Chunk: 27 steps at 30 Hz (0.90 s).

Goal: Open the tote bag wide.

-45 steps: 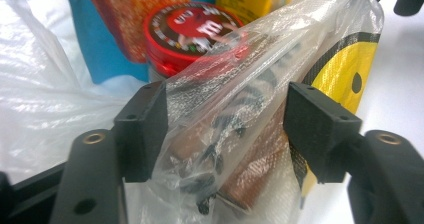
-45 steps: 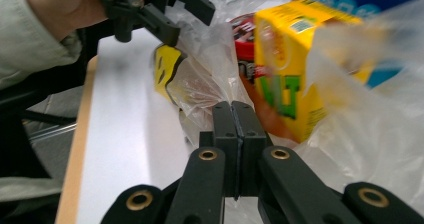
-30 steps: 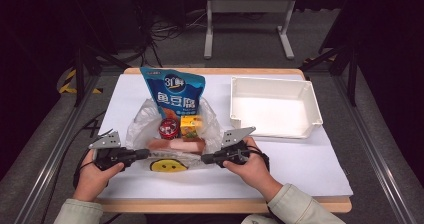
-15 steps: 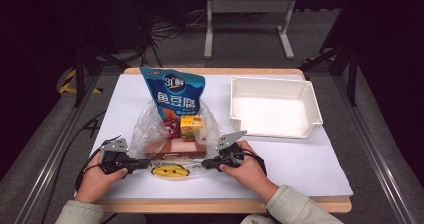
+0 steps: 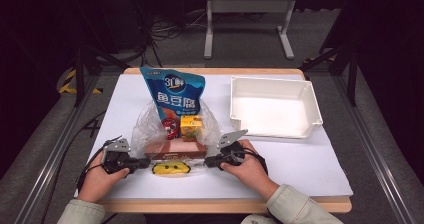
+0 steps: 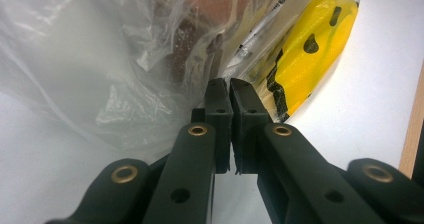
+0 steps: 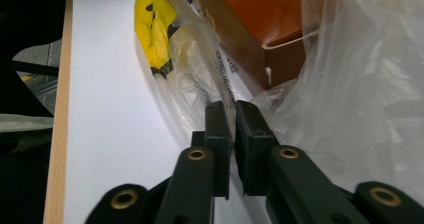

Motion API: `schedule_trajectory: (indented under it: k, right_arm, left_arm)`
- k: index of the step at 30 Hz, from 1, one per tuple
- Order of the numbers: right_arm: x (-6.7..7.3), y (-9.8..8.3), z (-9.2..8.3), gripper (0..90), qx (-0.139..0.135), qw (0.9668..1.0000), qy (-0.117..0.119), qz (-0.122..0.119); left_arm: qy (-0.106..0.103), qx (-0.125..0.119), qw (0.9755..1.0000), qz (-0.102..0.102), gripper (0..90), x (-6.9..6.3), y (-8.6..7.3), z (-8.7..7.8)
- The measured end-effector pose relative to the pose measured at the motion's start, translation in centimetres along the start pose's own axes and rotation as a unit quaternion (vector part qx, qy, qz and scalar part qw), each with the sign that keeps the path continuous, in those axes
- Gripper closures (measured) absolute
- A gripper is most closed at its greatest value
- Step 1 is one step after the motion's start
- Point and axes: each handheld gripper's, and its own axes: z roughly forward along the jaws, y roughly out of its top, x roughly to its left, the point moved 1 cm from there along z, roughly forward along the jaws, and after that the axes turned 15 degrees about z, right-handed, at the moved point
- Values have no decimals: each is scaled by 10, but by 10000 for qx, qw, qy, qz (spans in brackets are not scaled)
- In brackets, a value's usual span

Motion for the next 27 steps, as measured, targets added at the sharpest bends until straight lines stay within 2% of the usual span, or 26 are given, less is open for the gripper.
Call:
schedule_trajectory:
  k: [2,4,5,6,7,8,10,14,19,23,25,27]
  right_arm:
    - [0,2,-6,772,-37,10000,74,-1]
    - [1,4,-9,756,-66,9999,126,24]
    - [3,8,-17,709,-69,9998,203,38]
    - [3,8,-17,709,-69,9998,203,38]
    - [8,14,-28,710,-201,9994,273,37]
    - [8,14,-28,710,-201,9994,273,37]
    - [11,21,-36,706,-376,9988,324,52]
    - [18,30,-39,692,-717,9967,375,-47]
    - [26,37,-26,677,-933,9948,248,-310]
    - [30,46,-18,643,-1154,9920,197,-467]
    - [29,48,-17,637,-1282,9905,47,-491]
    - [25,47,-20,637,-1395,9889,-205,-477]
  left_arm:
    - [-19,-7,10000,30,859,0,0,0]
    - [-15,5,10000,36,856,-1,1,0]
    - [-28,-3,10000,52,847,-1,1,1]
    - [-28,-3,10000,52,845,-1,1,1]
    - [-32,-12,10000,50,844,-1,1,0]
    - [-32,-12,10000,50,844,-1,1,0]
    - [-25,-11,10000,49,844,-1,1,0]
    - [-5,13,10000,88,832,-3,2,0]
    - [-13,13,10000,97,819,-3,3,1]
    - [-26,0,10000,87,808,-3,3,1]
    - [-39,-15,10000,82,794,-3,3,1]
    - [-52,-33,9999,102,771,-3,3,0]
